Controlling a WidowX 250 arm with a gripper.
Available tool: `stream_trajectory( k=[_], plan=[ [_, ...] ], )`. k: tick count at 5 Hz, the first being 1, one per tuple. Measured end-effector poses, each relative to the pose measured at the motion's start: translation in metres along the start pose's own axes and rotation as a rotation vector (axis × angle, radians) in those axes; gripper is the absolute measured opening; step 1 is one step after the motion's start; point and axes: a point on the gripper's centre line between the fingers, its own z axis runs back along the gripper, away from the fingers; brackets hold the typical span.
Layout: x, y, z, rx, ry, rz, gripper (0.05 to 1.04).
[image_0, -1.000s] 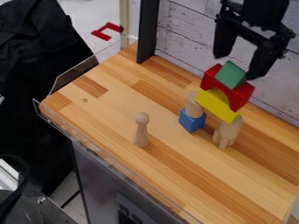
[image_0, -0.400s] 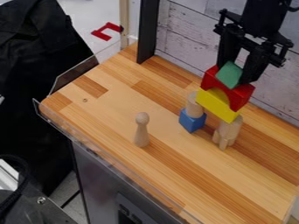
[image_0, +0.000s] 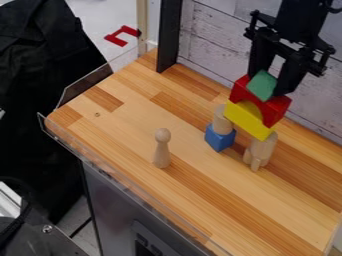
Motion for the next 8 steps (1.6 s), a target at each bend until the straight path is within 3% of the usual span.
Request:
stream_trajectory(
  k=[1,3,5,6,7,8],
  plan=[
    [-0.013,0.051,0.019,-0.001,-0.064,0.146,0.559],
    [-0.056,0.128,0.012,-0.055,-0.041,0.371,0.559],
    [-0.058,0.146,-0.033,-0.098,0.024,0.359,0.559],
    [-0.053,0.141,-0.066,-0.139,0.035,0.337,0.559],
    [-0.05,0.138,-0.095,-0.157,0.013,0.315,0.559],
    [-0.049,0.139,-0.109,-0.142,0.0,0.321,0.559]
  ],
)
